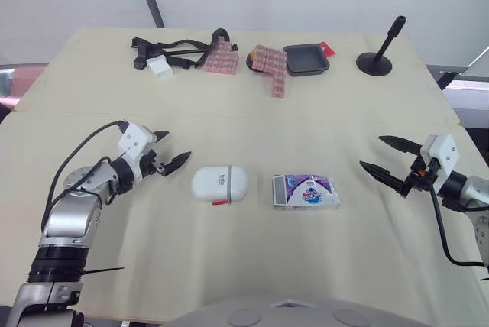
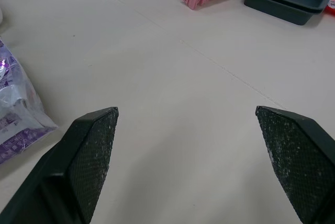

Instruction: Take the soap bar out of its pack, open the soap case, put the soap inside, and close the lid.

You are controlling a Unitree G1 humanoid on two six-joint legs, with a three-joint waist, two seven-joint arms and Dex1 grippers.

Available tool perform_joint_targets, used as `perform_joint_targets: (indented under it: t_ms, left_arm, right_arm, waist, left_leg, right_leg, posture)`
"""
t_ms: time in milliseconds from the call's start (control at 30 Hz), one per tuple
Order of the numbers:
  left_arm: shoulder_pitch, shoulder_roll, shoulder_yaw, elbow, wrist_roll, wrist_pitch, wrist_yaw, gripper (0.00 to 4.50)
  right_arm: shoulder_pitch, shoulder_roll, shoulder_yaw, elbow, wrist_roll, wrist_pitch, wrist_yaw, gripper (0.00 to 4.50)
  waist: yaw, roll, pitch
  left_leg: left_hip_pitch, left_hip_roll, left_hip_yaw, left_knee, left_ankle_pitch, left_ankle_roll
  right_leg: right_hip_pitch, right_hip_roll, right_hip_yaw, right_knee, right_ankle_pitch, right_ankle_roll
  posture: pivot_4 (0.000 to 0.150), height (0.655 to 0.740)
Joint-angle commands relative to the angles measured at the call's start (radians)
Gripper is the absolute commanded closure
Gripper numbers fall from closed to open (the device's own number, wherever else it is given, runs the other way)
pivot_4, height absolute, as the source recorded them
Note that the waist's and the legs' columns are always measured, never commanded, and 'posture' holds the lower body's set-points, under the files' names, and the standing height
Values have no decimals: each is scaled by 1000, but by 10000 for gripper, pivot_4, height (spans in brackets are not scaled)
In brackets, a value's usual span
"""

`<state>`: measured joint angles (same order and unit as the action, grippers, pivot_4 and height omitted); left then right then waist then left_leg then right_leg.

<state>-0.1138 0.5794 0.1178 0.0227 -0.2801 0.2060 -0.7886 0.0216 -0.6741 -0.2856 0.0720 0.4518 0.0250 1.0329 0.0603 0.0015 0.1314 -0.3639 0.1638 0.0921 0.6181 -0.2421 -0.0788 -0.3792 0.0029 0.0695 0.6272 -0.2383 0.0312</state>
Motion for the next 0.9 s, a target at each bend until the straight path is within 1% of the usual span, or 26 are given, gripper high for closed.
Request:
perform_joint_targets:
  t_ms: [33,200,400,567,833,900]
  left_arm:
    - [-18,16,9,8,4,-27,-8,163]
    - [-33,-1,31,13,-45,1,-29,163]
    - [-43,-3,36,32,-41,-57,-33,163]
    - [-56,-19,61,61,-84,-66,-44,163]
    - [-82,4,69,119,-111,-81,-108,163]
    - [-96,11,67,128,-129,-58,-132,163]
  right_arm:
    - [-10,-21,-22,4,-3,-15,6,0]
    - [-8,-28,-24,9,-12,-17,4,0]
    - [-2,-32,-30,12,-13,-17,8,0]
    - [-9,-42,-31,20,-16,-15,9,0]
    - [-11,-59,-32,21,-12,-8,9,0]
    - [-12,-63,-31,23,-13,-8,10,0]
  waist:
    - [0,0,0]
    - [1,0,0]
    - [1,0,0]
    - [3,0,0]
    - [4,0,0]
    - [5,0,0]
  left_leg:
    - [0,0,0,0,0,0]
    - [0,0,0,0,0,0]
    - [0,0,0,0,0,0]
    - [0,0,0,0,0,0]
    - [0,0,0,0,0,0]
    - [0,0,0,0,0,0]
  right_leg:
    - [0,0,0,0,0,0]
    - [0,0,0,0,0,0]
    - [0,0,0,0,0,0]
    - [0,0,0,0,0,0]
    - [0,0,0,0,0,0]
    - [0,0,0,0,0,0]
  posture:
    - [1500,7400]
    - [1500,7400]
    - [1500,7400]
    - [1500,7400]
    - [1500,7400]
    - [1500,7400]
